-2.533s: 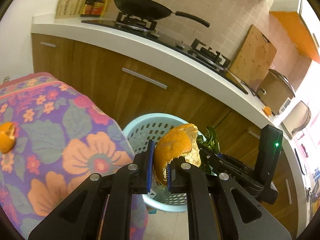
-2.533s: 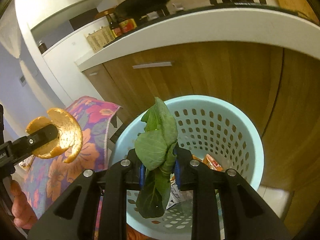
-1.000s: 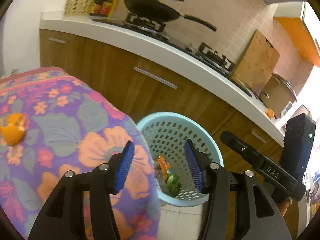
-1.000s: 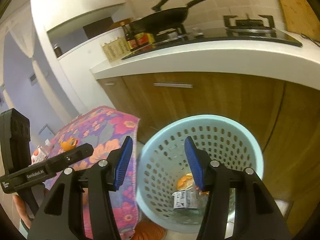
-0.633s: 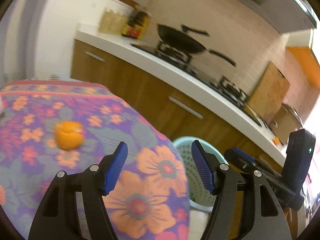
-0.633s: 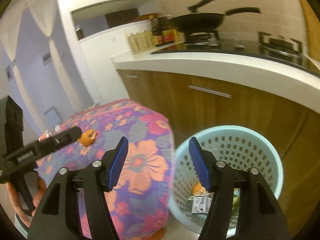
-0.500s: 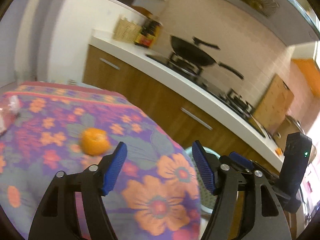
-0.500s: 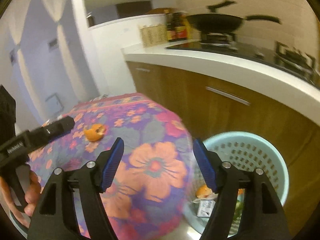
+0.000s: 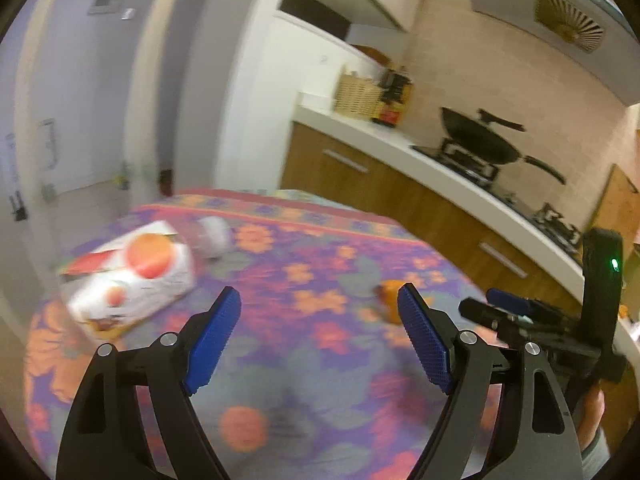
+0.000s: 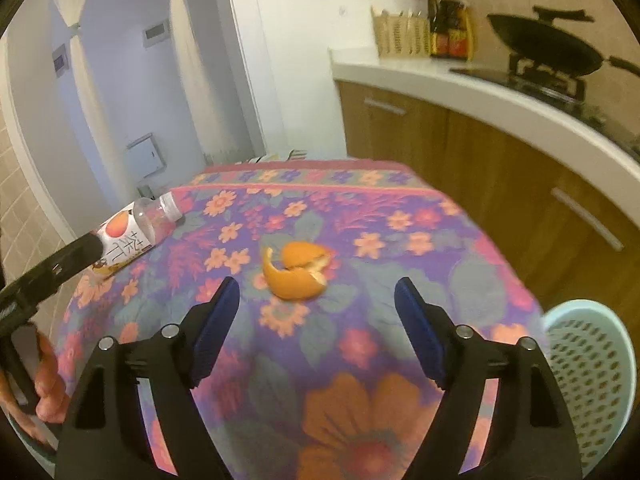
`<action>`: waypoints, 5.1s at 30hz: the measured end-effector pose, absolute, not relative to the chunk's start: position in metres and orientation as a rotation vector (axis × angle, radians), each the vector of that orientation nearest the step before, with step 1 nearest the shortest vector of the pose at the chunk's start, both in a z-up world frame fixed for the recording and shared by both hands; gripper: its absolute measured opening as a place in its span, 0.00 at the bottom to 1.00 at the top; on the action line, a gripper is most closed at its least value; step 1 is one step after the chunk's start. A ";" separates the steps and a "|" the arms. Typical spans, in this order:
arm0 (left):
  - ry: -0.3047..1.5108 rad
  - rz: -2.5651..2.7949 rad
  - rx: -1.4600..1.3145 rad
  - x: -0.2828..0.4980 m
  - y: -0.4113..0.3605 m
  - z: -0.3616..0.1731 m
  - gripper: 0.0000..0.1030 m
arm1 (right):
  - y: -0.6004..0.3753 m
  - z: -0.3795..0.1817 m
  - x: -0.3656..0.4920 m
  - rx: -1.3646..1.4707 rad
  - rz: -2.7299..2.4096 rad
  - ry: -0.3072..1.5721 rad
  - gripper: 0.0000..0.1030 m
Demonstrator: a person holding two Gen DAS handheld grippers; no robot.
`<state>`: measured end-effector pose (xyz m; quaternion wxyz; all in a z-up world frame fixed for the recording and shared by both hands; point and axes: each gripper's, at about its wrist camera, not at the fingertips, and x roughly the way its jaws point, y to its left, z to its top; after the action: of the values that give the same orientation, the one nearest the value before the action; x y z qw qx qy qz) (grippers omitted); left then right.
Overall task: Collect trash
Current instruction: 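Move both open grippers back to the table toward the bottle and peel, then grasp the white juice bottle with the left gripper while the right gripper grasps the orange peel, then carry the bottle and peel with both grippers over the wastebasket, then open both grippers to drop the bottle and peel into the wastebasket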
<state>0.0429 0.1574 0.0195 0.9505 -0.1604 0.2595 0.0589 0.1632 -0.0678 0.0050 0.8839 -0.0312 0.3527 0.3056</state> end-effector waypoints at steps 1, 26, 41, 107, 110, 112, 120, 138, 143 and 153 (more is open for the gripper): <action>0.528 0.139 -0.319 0.039 0.167 0.019 0.76 | -0.062 0.003 0.167 -0.066 0.633 0.736 0.73; 0.633 0.034 -0.435 0.037 0.315 -0.023 0.87 | -0.027 -0.013 0.161 -0.186 0.517 0.639 0.77; 0.866 0.313 -0.121 0.089 0.234 -0.041 0.57 | -0.036 -0.013 0.165 -0.138 0.530 0.667 0.89; 0.682 -0.417 -0.027 0.139 -0.185 -0.001 0.57 | -0.391 -0.022 0.145 0.301 0.216 0.721 0.13; 0.696 -0.419 -0.021 0.143 -0.191 -0.008 0.57 | -0.394 -0.026 0.149 0.314 0.209 0.735 0.14; 0.705 -0.419 -0.021 0.146 -0.192 -0.012 0.57 | -0.396 -0.029 0.151 0.322 0.202 0.745 0.15; 0.730 -0.428 -0.028 0.158 -0.195 -0.025 0.58 | -0.401 -0.047 0.164 0.359 0.153 0.805 0.36; 0.688 -0.409 -0.089 0.146 -0.171 -0.021 0.66 | -0.388 -0.021 0.146 0.275 0.151 0.735 0.50; 0.624 -0.374 -0.100 0.126 -0.151 -0.006 0.75 | -0.371 -0.004 0.132 0.222 0.151 0.692 0.50; 0.463 -0.146 -0.054 0.083 -0.102 0.002 0.84 | -0.319 0.008 0.101 0.162 0.151 0.628 0.49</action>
<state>0.0831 -0.1022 0.0024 0.9703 -0.0267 0.2293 -0.0723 0.1014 -0.3187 0.0083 0.9451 0.0793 0.3082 0.0739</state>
